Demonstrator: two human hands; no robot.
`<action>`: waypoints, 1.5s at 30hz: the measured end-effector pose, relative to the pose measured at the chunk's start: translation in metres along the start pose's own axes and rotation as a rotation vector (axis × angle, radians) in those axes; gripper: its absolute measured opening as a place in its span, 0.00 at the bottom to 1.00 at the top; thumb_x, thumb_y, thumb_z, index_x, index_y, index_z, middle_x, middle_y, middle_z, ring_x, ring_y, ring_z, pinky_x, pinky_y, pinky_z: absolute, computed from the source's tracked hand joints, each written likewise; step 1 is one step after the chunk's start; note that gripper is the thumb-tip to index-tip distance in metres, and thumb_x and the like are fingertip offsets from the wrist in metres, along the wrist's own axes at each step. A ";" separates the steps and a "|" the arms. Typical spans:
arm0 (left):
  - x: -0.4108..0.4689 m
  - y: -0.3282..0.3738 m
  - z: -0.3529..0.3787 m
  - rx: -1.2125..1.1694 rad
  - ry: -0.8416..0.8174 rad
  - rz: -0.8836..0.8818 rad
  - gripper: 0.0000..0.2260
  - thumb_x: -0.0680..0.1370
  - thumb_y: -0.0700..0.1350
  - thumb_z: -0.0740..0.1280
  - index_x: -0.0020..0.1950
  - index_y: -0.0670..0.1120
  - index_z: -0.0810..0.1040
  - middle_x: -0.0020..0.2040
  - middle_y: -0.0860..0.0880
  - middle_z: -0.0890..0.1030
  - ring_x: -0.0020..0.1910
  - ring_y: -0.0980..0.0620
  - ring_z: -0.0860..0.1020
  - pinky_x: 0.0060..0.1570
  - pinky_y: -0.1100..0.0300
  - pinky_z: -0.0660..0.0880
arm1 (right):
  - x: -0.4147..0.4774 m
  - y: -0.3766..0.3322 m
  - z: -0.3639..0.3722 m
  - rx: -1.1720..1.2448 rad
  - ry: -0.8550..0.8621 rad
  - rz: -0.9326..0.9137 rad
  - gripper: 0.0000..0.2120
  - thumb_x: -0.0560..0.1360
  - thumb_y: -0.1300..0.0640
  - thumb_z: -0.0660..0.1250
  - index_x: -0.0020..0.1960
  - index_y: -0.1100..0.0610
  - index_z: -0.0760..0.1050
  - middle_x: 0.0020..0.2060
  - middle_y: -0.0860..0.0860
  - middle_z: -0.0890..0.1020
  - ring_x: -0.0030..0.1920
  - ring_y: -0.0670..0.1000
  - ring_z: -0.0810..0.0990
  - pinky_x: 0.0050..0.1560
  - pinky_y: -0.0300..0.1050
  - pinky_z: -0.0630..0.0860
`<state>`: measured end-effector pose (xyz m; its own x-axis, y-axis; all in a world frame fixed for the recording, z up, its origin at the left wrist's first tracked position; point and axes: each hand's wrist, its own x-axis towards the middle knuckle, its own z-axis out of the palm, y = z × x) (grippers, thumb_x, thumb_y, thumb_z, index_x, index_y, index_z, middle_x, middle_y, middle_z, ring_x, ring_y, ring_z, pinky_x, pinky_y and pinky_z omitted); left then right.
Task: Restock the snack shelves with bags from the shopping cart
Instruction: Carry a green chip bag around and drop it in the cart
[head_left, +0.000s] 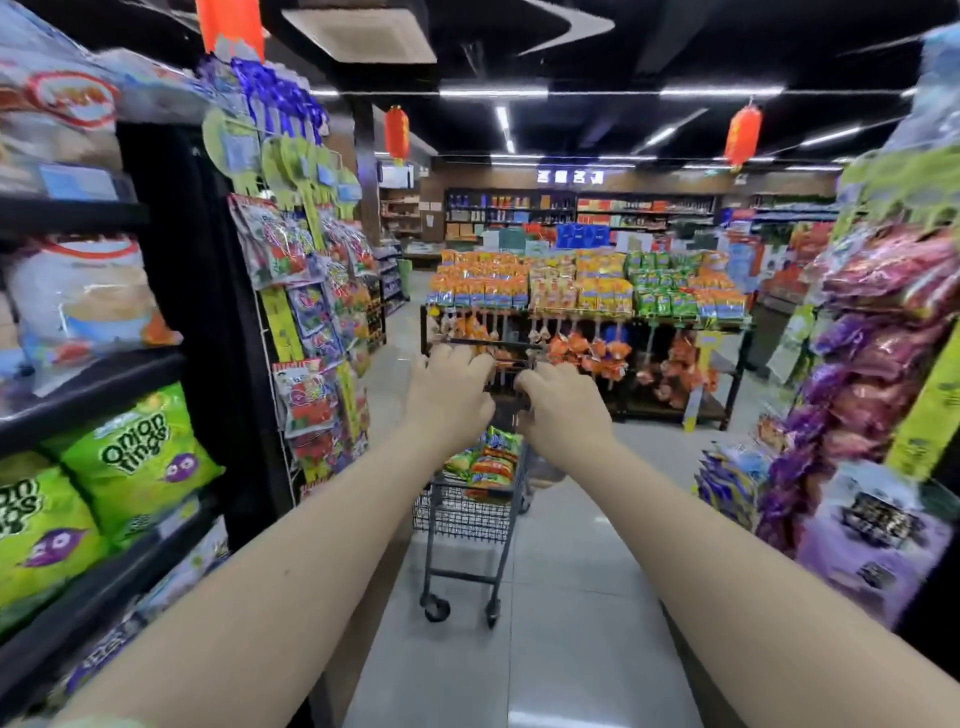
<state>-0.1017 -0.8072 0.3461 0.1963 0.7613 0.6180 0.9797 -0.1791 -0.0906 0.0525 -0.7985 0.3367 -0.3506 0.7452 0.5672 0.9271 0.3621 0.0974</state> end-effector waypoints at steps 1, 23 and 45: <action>0.011 -0.007 0.020 -0.013 -0.012 0.013 0.10 0.77 0.49 0.61 0.57 0.48 0.73 0.54 0.49 0.75 0.56 0.46 0.72 0.52 0.51 0.69 | 0.010 0.004 0.015 0.004 -0.010 0.028 0.13 0.77 0.53 0.63 0.60 0.54 0.72 0.54 0.51 0.76 0.57 0.55 0.71 0.50 0.49 0.68; 0.203 -0.042 0.410 -0.271 -0.404 -0.152 0.12 0.77 0.47 0.65 0.60 0.52 0.77 0.58 0.51 0.78 0.60 0.47 0.72 0.62 0.47 0.67 | 0.187 0.160 0.369 0.182 -0.301 0.133 0.18 0.76 0.55 0.64 0.66 0.54 0.72 0.58 0.53 0.77 0.59 0.57 0.72 0.56 0.49 0.68; 0.330 -0.140 0.699 -0.237 -0.720 -0.464 0.14 0.77 0.48 0.64 0.62 0.55 0.75 0.60 0.52 0.77 0.62 0.46 0.72 0.61 0.47 0.68 | 0.396 0.226 0.673 0.379 -0.674 -0.027 0.16 0.75 0.55 0.67 0.61 0.56 0.73 0.58 0.53 0.76 0.60 0.56 0.71 0.58 0.51 0.70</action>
<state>-0.1448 -0.0955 0.0173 -0.1609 0.9823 -0.0960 0.9484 0.1808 0.2607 0.0335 -0.0451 0.0326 -0.4901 0.8693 -0.0633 0.8508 0.4614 -0.2516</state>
